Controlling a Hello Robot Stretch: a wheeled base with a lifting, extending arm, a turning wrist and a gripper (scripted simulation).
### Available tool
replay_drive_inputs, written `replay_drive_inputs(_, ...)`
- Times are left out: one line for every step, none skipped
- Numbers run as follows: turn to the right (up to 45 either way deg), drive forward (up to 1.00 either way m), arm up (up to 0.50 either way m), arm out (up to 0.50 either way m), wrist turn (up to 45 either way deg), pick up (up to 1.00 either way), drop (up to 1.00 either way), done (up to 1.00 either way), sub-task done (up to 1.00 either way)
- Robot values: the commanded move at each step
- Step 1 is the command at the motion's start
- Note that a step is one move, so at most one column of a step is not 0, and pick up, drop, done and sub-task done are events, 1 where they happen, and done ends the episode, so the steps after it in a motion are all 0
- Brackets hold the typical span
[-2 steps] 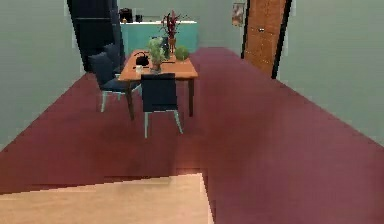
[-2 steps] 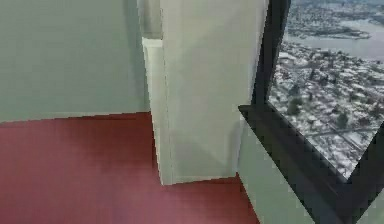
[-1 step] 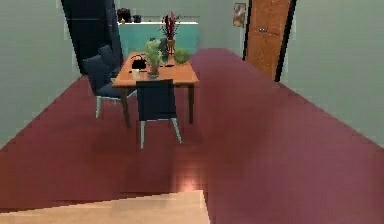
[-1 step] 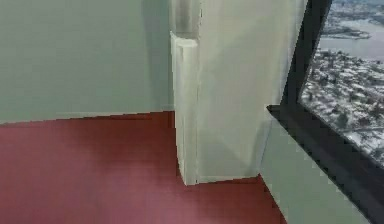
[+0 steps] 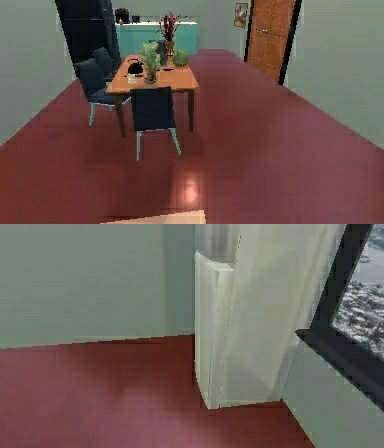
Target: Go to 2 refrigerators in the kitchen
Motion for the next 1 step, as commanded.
replay_drive_inputs(45.0, 0.0, 0.0, 0.0, 0.0, 0.0, 0.0, 0.0, 0.0)
